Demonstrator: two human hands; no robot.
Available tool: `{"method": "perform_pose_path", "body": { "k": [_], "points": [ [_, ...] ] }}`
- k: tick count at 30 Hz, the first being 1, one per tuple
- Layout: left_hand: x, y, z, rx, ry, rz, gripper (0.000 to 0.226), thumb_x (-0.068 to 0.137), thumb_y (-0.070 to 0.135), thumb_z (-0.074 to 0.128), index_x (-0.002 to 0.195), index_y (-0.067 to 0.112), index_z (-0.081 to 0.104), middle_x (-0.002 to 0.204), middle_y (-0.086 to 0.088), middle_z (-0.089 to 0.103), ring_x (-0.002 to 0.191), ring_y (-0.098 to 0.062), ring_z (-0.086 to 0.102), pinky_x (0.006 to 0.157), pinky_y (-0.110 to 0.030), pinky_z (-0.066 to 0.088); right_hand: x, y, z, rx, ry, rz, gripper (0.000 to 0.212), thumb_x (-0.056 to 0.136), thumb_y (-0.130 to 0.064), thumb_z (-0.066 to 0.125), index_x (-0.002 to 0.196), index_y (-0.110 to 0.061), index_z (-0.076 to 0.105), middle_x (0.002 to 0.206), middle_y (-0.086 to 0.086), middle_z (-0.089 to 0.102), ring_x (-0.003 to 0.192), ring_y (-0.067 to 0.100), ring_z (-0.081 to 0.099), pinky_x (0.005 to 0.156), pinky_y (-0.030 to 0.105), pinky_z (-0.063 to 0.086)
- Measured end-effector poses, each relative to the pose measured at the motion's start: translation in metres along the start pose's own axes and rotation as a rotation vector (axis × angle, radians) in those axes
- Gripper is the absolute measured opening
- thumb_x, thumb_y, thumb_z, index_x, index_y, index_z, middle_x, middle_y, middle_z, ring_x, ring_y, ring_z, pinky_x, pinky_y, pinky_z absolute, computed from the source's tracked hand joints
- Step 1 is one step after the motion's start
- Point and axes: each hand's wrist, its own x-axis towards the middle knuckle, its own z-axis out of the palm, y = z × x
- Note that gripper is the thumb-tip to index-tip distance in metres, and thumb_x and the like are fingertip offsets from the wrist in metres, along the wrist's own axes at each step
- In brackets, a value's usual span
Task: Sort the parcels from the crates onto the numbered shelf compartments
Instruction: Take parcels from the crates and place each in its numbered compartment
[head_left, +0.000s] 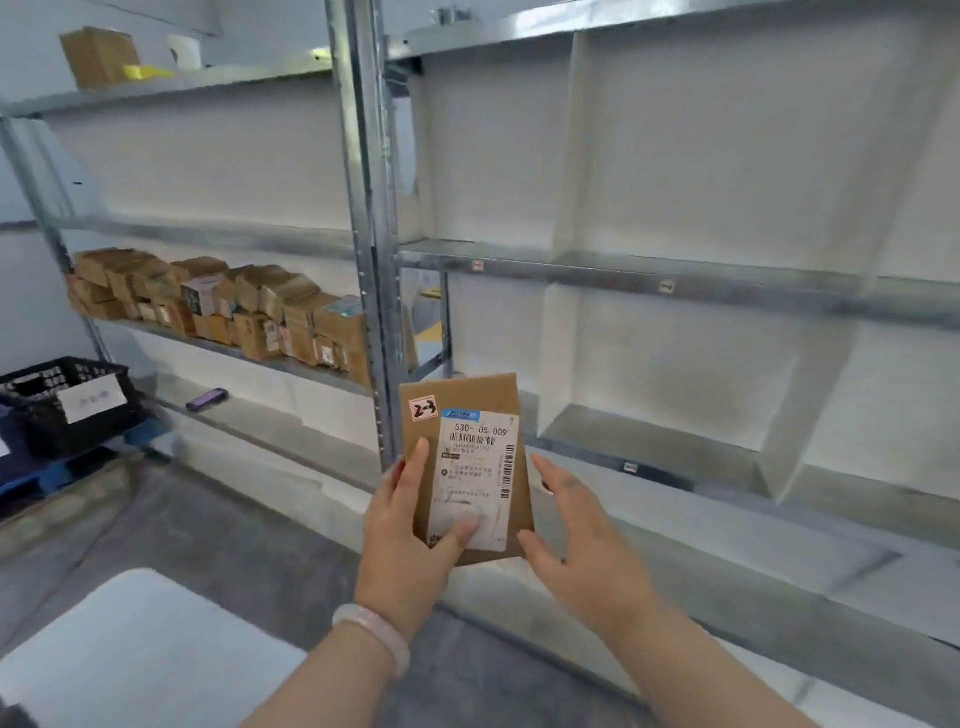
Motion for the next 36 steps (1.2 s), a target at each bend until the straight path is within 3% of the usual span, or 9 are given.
{"method": "perform_pose_path", "body": {
  "k": [2,3,7,16,21,29,33,36],
  "points": [
    [0.006,0.013,0.049,0.006,-0.072,0.008,0.096,0.078,0.035,0.081,0.136,0.074,0.015,0.147,0.009,0.035,0.136,-0.016,0.037,0.110,-0.047,0.042,-0.007,0.036,-0.033,-0.089,0.016,0.041,0.074,0.091,-0.041,0.058,0.142,-0.056,0.006,0.151,-0.026,0.021,0.138,-0.003,0.021,0.113,0.025,0.028],
    [0.009,0.021,0.073,-0.001,-0.105,0.014,0.095,0.078,0.036,0.081,0.136,0.073,0.015,0.147,0.009,0.033,0.136,-0.016,0.036,0.109,-0.050,0.043,-0.011,0.055,-0.049,-0.125,0.026,0.062,0.074,0.092,-0.042,0.057,0.145,-0.052,0.006,0.153,-0.026,0.019,0.139,-0.002,0.019,0.115,0.026,0.027],
    [0.012,0.059,0.170,-0.064,-0.224,0.080,0.092,0.079,0.040,0.078,0.134,0.075,0.013,0.148,0.008,0.031,0.136,-0.013,0.034,0.112,-0.046,0.040,-0.032,0.126,-0.112,-0.254,0.069,0.138,0.075,0.093,-0.045,0.053,0.148,-0.048,0.002,0.156,-0.023,0.012,0.142,0.000,0.014,0.116,0.023,0.017],
    [0.000,0.114,0.321,-0.137,-0.460,0.192,0.094,0.083,0.039,0.076,0.132,0.078,0.005,0.140,0.017,0.028,0.134,-0.012,0.031,0.111,-0.034,0.038,-0.082,0.224,-0.208,-0.361,0.193,0.390,0.075,0.091,-0.046,0.056,0.149,-0.046,0.008,0.157,-0.020,0.014,0.144,0.003,0.015,0.116,0.028,0.023],
    [0.001,0.124,0.394,-0.116,-0.582,0.198,0.097,0.081,0.042,0.076,0.137,0.074,0.003,0.144,0.014,0.029,0.135,-0.014,0.030,0.113,-0.044,0.039,-0.097,0.268,-0.229,-0.402,0.211,0.510,0.076,0.091,-0.049,0.055,0.149,-0.046,0.006,0.157,-0.021,0.010,0.144,0.003,0.013,0.113,0.028,0.027],
    [0.025,0.128,0.502,-0.203,-0.729,0.266,0.092,0.083,0.041,0.075,0.143,0.062,0.009,0.147,0.011,0.031,0.137,-0.012,0.034,0.110,-0.035,0.043,-0.085,0.340,-0.254,-0.456,0.201,0.642,0.077,0.090,-0.050,0.055,0.146,-0.049,0.002,0.158,-0.017,0.013,0.143,0.006,0.018,0.115,0.028,0.024],
    [0.047,0.127,0.555,-0.254,-0.745,0.312,0.088,0.085,0.039,0.073,0.143,0.058,0.009,0.147,0.010,0.031,0.135,-0.007,0.030,0.096,-0.006,0.033,-0.061,0.375,-0.271,-0.513,0.197,0.702,0.076,0.090,-0.051,0.053,0.149,-0.045,0.007,0.158,-0.013,0.017,0.142,0.012,0.025,0.113,0.031,0.029],
    [0.063,0.123,0.594,-0.290,-0.767,0.346,0.090,0.085,0.039,0.074,0.148,0.056,0.011,0.144,0.009,0.035,0.135,-0.011,0.036,0.098,-0.011,0.042,-0.045,0.401,-0.277,-0.535,0.209,0.723,0.074,0.088,-0.054,0.050,0.149,-0.043,0.009,0.157,-0.010,0.023,0.139,0.015,0.032,0.110,0.033,0.034]
  ]
}}
